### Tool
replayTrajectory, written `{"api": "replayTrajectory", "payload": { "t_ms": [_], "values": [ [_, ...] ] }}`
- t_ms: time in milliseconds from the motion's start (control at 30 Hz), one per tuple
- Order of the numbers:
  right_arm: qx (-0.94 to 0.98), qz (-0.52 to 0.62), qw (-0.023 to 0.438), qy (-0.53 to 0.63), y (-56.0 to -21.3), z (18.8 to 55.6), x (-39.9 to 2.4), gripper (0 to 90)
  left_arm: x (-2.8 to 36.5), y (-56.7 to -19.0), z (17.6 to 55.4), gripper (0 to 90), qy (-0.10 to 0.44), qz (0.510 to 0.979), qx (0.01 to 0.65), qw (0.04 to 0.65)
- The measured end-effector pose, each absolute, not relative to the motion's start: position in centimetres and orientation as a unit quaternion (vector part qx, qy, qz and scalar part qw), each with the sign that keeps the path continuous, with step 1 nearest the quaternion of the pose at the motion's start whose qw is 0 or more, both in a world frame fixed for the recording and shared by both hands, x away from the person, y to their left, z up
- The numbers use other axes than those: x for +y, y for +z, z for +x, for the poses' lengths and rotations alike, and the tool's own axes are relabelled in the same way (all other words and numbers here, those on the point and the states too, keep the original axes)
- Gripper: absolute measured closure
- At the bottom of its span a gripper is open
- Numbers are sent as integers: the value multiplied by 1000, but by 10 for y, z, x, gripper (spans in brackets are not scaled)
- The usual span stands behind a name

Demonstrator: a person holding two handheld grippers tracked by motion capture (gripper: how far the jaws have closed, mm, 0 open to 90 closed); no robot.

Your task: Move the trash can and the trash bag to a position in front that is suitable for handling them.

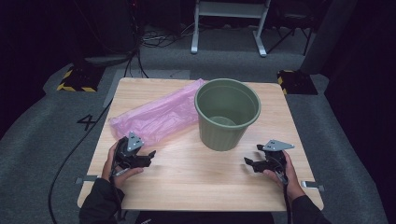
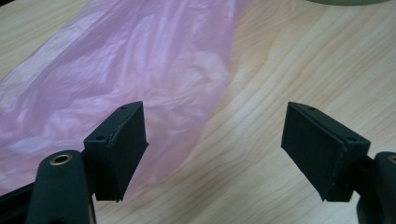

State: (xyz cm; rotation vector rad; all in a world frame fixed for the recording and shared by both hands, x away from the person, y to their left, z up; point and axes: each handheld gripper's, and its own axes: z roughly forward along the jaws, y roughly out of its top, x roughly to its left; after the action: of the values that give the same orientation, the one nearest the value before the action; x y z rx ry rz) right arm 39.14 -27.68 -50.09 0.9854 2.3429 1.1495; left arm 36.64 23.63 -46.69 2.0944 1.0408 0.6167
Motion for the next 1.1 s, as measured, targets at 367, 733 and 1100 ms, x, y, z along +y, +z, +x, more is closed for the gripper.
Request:
{"api": "replayTrajectory", "payload": {
  "t_ms": [367, 733, 1100],
  "values": [
    [831, 343, 174, 401, -501, 390, -276, 166, 265, -483, 377, 505, 172, 784, 450, 390],
    [835, 345, 170, 393, -502, 392, -275, 176, 250, -493, 366, 816, 151, 831, 389, 368],
    [835, 345, 170, 393, -502, 392, -275, 180, 232, -488, 355, 666, 169, 838, 365, 368]
  ]
}}
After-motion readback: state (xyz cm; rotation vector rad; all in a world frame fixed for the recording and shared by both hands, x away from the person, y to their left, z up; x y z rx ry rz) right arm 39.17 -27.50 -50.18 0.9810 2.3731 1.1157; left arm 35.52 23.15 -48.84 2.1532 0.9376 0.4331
